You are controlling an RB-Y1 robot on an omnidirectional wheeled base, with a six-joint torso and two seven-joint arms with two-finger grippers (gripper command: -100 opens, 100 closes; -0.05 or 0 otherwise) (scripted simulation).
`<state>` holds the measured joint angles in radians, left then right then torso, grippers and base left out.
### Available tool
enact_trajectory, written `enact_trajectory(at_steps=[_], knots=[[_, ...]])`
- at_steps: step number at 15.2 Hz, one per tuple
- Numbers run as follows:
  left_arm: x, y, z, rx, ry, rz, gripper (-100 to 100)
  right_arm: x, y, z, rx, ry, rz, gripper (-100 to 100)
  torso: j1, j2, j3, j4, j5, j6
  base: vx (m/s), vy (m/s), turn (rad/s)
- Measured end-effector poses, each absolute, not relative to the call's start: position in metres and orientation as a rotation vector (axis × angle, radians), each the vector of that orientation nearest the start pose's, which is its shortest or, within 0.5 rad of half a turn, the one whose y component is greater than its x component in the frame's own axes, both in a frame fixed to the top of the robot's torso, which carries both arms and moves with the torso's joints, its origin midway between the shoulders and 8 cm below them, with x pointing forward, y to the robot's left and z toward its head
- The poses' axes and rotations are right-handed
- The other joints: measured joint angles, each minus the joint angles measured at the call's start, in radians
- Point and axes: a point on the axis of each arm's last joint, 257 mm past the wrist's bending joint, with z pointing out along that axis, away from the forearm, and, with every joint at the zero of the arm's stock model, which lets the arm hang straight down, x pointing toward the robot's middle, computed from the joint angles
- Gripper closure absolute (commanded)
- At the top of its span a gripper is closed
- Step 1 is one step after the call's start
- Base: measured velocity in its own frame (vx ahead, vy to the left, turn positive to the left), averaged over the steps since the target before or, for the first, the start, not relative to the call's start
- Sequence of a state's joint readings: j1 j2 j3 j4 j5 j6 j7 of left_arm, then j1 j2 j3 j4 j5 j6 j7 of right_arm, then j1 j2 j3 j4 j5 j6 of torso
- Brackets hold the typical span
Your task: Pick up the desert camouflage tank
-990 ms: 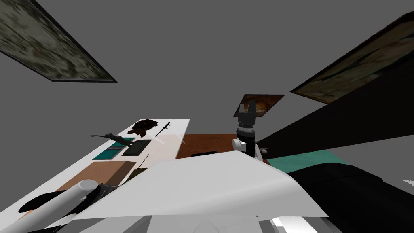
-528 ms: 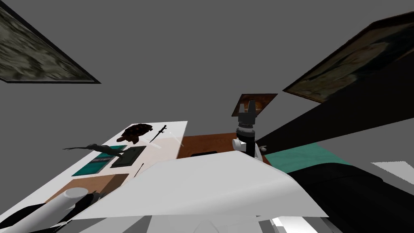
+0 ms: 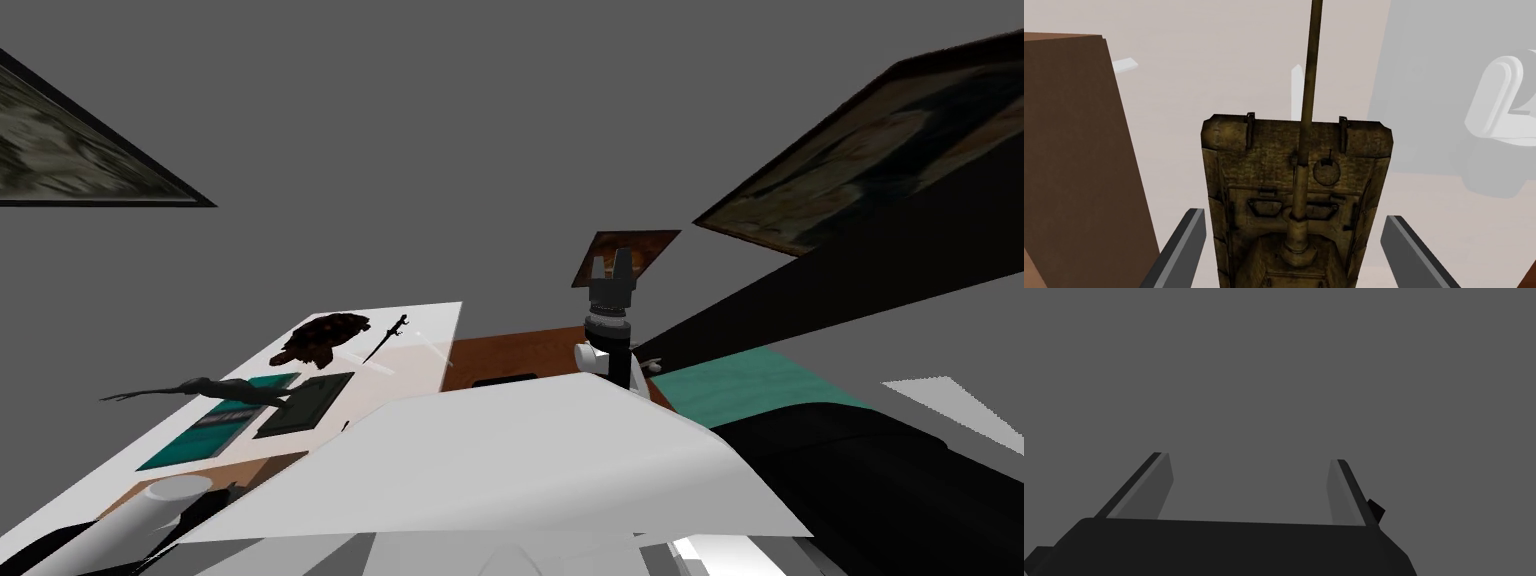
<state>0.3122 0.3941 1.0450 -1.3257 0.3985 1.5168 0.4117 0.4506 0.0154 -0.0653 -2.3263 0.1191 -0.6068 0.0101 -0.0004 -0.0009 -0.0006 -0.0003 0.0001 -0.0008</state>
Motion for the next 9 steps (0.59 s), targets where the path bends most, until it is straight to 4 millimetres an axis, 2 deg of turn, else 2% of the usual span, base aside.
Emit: enact_trajectory(at_steps=[3,4,9], knots=[[0.0117,0.5949,-0.4616,-3.097,0.015,0.066,-100,0.3156,-0.2714,0.0768,0.424,0.537,1.209,0,-0.001,0.001,0.001,0.0,0.0,0.0,-0.006,0.016,0.022],[0.0119,0.595,-0.4624,-3.095,0.016,0.064,100,0.3156,-0.2714,0.0768,0.424,0.537,1.209,0,-0.001,0.001,0.001,0.0,0.0,0.0,0.0,0.0,0.0],[0.0116,0.5934,-0.4633,-3.1,0.014,0.066,100,0.3156,-0.2714,0.0768,0.424,0.537,1.209,0,0.001,0.001,0.001,0.0,-0.001,0.0,0.0,-0.003,-0.007]])
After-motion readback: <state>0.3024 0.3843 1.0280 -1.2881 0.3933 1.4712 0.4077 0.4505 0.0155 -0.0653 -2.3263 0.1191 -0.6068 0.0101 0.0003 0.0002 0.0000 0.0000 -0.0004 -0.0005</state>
